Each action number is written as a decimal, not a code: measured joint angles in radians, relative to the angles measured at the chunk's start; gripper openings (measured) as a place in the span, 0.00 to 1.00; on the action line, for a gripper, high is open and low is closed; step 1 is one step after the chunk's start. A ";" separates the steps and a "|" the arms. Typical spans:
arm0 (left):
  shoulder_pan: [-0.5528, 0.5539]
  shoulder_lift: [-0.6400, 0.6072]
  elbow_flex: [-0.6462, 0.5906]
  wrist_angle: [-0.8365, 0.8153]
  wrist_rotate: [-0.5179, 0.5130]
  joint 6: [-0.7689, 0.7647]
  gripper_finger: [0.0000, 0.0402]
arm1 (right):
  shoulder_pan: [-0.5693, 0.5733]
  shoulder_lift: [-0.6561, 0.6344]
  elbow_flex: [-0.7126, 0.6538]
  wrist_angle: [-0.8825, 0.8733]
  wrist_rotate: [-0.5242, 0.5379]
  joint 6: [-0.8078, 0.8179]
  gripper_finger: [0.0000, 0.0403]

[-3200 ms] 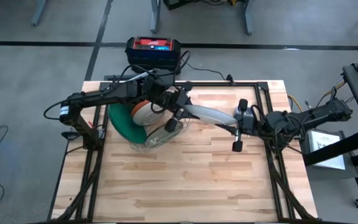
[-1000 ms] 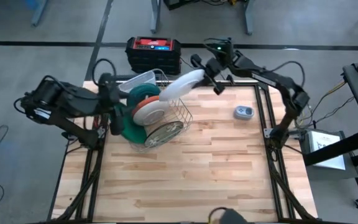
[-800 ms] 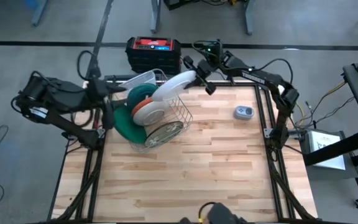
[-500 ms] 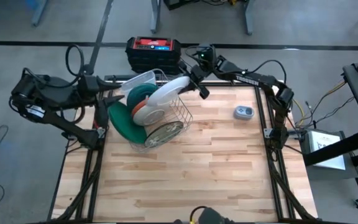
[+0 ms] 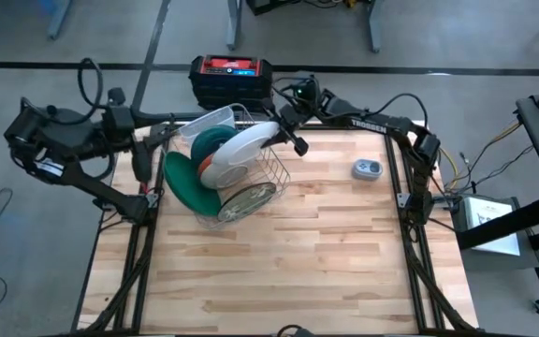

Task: Sort dishes
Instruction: Adjust the blue ceramic plate into the dish rack

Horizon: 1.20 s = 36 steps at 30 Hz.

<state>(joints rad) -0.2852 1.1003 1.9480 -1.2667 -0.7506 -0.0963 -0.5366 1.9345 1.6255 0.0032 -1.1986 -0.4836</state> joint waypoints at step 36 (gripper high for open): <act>0.000 -0.040 -0.018 -0.040 0.000 -0.006 0.39 | 0.064 0.007 -0.105 0.005 0.131 0.117 0.06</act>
<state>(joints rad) -0.2855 1.0603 1.9301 -1.3070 -0.7509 -0.1020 -0.4725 1.9411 1.5210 0.0085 -1.0673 -0.3665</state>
